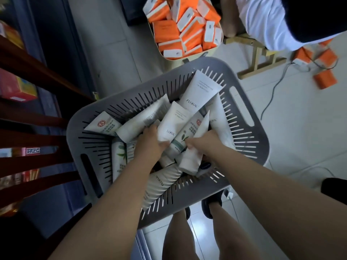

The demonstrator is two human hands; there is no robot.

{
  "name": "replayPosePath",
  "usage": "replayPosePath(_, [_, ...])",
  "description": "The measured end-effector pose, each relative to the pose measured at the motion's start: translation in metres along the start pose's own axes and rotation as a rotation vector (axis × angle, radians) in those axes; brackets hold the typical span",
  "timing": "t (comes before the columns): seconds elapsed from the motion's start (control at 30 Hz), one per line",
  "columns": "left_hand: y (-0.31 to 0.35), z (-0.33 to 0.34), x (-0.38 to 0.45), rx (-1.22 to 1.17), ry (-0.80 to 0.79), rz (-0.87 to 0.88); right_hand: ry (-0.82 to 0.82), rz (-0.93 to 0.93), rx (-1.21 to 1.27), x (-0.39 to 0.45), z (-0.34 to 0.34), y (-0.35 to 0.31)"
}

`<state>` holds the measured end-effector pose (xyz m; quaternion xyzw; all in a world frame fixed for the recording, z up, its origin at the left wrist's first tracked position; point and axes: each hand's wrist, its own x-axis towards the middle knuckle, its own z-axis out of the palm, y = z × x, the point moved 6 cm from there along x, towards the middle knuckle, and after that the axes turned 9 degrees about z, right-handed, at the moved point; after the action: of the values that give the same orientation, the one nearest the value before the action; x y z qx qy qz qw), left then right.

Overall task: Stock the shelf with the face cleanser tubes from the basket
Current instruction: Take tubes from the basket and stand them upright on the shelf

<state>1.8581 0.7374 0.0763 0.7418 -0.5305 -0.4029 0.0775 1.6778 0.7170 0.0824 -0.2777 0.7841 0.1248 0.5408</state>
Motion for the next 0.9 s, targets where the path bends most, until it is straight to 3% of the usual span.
replayPosePath(0.17, [0.010, -0.025, -0.026, -0.350, 0.063, -0.111, -0.237, 0.026, 0.375, -0.031, -0.010, 0.006])
replayPosePath(0.4, [0.063, -0.090, -0.086, -0.782, 0.214, -0.159, -0.328, -0.273, 0.412, -0.120, -0.055, -0.034])
replayPosePath(0.7, [0.165, -0.213, -0.190, -0.904, 0.539, 0.010, -0.534, -0.640, 0.606, -0.270, -0.142, -0.090])
replayPosePath(0.9, [0.215, -0.288, -0.288, -0.866, 0.836, 0.145, -0.756, -0.815, 0.494, -0.390, -0.157, -0.116])
